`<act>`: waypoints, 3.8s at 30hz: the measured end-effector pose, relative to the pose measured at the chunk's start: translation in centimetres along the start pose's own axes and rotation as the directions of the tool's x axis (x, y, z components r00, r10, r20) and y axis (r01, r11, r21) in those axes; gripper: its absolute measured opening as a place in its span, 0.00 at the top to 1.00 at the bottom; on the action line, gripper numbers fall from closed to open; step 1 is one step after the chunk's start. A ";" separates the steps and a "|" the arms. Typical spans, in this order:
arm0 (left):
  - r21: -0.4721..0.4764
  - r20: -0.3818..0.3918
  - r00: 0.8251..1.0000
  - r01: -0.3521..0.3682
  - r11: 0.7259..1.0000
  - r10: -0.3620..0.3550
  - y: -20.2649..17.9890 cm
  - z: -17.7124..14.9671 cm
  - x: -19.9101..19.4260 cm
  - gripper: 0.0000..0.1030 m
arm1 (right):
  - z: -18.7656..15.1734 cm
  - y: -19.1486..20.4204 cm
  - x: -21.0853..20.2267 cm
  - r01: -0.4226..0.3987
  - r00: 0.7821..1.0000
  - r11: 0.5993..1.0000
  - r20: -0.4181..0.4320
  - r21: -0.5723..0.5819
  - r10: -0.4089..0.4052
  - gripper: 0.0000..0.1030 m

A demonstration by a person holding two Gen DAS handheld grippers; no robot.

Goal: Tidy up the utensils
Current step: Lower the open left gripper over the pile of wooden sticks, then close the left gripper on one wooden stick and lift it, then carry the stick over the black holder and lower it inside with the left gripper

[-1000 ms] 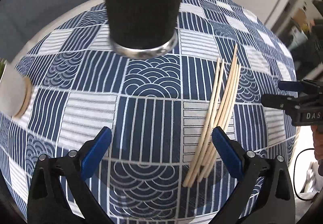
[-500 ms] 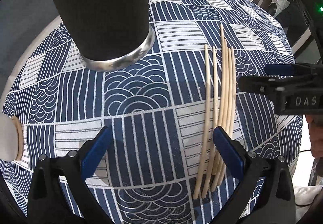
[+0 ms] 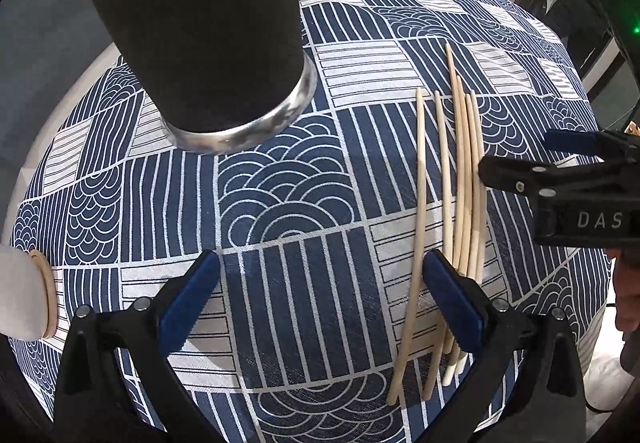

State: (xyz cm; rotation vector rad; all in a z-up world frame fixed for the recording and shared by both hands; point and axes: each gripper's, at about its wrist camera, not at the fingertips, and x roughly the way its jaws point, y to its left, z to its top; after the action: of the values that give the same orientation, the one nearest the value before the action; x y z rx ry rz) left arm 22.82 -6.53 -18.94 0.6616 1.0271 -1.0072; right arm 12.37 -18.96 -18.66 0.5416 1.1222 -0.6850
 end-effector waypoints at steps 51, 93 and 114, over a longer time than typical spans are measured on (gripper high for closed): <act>-0.010 0.040 0.999 0.003 1.000 -0.003 -1.4 -1.3 -1.9 0.54 | -3.7 0.1 -2.5 0.025 0.993 0.994 0.121 -0.104 -0.012 0.90; -0.590 0.019 0.918 -0.309 0.746 0.395 -6.5 -4.2 -16.0 0.95 | 8.1 -3.5 -12.8 -0.391 0.849 0.758 0.113 -0.523 0.516 0.96; -0.663 0.289 0.841 -0.168 0.729 0.457 -4.4 3.2 -22.8 0.95 | 16.0 0.4 -19.2 -0.464 0.667 0.600 0.189 -0.651 0.720 0.96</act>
State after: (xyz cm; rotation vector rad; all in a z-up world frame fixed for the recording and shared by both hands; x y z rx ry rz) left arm 16.24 -2.79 3.22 0.0402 0.7338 -0.4186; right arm 17.42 -25.70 4.88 0.2093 0.5758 0.1619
